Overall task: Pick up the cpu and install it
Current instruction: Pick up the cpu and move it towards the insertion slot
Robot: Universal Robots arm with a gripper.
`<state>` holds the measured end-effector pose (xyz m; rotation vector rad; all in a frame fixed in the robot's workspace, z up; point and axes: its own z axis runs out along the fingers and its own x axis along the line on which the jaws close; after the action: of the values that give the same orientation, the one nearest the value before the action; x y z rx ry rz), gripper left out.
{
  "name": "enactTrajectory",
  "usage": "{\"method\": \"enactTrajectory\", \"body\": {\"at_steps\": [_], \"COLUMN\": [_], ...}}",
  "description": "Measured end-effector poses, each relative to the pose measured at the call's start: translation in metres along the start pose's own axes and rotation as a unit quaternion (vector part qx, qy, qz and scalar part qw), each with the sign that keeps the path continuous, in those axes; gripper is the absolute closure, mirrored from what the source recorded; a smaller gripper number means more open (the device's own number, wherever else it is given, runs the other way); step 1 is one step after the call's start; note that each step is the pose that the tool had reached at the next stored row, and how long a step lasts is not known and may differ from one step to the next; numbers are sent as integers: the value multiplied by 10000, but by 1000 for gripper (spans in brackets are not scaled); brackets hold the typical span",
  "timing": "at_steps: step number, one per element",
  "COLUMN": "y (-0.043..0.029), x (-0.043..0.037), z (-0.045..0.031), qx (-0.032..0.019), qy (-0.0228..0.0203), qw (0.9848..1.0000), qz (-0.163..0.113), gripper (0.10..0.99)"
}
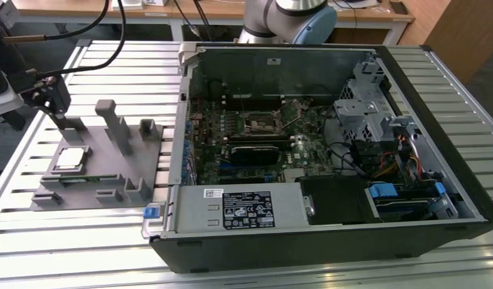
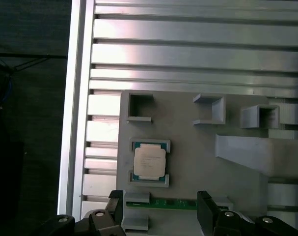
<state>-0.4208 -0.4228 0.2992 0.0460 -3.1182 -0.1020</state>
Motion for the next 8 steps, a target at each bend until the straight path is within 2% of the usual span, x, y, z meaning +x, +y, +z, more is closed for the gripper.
{"method": "enactTrajectory", "body": {"at_steps": [8], "y": [-2], "x": [-1], "z": [32], "qx": [0], "qy": [0], "qw": [10000], "qz": [0], "gripper": [380]}}
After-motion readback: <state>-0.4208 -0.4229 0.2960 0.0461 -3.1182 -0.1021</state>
